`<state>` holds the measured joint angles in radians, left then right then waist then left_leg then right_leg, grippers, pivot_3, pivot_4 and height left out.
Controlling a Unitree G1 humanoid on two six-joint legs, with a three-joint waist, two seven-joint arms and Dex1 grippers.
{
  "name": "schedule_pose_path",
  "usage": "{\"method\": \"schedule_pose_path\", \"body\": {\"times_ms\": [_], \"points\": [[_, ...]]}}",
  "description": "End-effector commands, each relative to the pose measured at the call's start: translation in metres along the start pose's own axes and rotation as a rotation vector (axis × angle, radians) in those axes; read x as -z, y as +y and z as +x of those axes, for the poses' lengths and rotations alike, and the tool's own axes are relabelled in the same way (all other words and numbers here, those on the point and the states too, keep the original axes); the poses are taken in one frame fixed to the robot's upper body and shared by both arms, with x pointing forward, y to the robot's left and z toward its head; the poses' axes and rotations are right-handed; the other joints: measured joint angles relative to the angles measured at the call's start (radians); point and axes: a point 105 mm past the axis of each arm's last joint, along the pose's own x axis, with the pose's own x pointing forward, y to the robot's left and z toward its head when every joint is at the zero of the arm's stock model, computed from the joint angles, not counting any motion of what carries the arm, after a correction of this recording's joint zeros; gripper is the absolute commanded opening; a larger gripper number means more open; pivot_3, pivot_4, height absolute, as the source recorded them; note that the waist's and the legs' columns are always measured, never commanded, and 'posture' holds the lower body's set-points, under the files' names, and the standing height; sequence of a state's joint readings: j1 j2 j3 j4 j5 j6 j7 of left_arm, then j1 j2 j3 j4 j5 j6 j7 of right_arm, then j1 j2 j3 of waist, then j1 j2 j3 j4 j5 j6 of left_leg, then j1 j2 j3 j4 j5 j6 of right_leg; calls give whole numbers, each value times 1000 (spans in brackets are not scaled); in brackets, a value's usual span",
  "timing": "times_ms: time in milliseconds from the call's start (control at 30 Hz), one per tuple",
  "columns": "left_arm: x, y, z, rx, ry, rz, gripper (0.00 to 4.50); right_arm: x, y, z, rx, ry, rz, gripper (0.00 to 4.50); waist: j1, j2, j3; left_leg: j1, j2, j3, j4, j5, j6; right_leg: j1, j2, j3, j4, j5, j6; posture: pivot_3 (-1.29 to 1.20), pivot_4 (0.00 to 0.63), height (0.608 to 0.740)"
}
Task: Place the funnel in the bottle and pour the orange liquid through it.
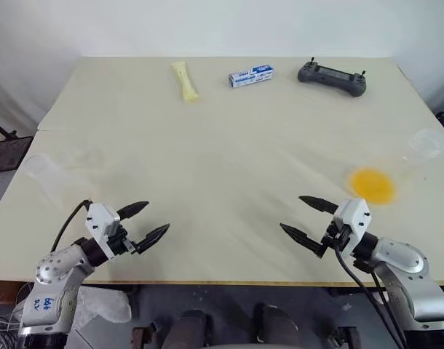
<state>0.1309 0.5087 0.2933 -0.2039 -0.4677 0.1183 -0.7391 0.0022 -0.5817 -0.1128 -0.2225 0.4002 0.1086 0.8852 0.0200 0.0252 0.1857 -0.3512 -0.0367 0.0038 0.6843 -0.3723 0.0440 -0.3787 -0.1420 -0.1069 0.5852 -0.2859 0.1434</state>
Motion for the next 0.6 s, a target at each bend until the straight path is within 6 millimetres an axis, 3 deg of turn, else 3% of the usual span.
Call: {"method": "schedule_pose_path", "body": {"times_ms": [33,200,333,467,600], "points": [[-23,13,-28,-172,-80,59,4500,-1,-1,6,-48,-22,-7,4447,-3,-1,1,0,0,0,0,0,0,0,0,0,0,0,0,0,150,740],[-26,29,-87,-465,-78,52,4500,1,-7,19,-97,-39,-6,4447,-6,-3,2,0,0,0,0,0,0,0,0,0,-1,0,0,0,150,740],[-31,39,-120,-659,-94,22,4500,1,-9,27,-129,-51,-11,4447,2,-5,2,0,1,0,1,0,0,1,-4,1,-2,0,0,0,150,740],[-33,56,-141,-824,-93,-18,4500,0,-10,32,-140,-62,-16,4447,6,-5,2,-1,0,-1,1,0,0,1,-5,1,-1,0,0,0,150,740],[-41,73,-137,-867,-101,-23,4500,-1,-10,34,-143,-66,-20,4447,5,-5,2,-1,0,-1,1,0,0,1,-5,1,-1,0,0,0,150,740]]}}
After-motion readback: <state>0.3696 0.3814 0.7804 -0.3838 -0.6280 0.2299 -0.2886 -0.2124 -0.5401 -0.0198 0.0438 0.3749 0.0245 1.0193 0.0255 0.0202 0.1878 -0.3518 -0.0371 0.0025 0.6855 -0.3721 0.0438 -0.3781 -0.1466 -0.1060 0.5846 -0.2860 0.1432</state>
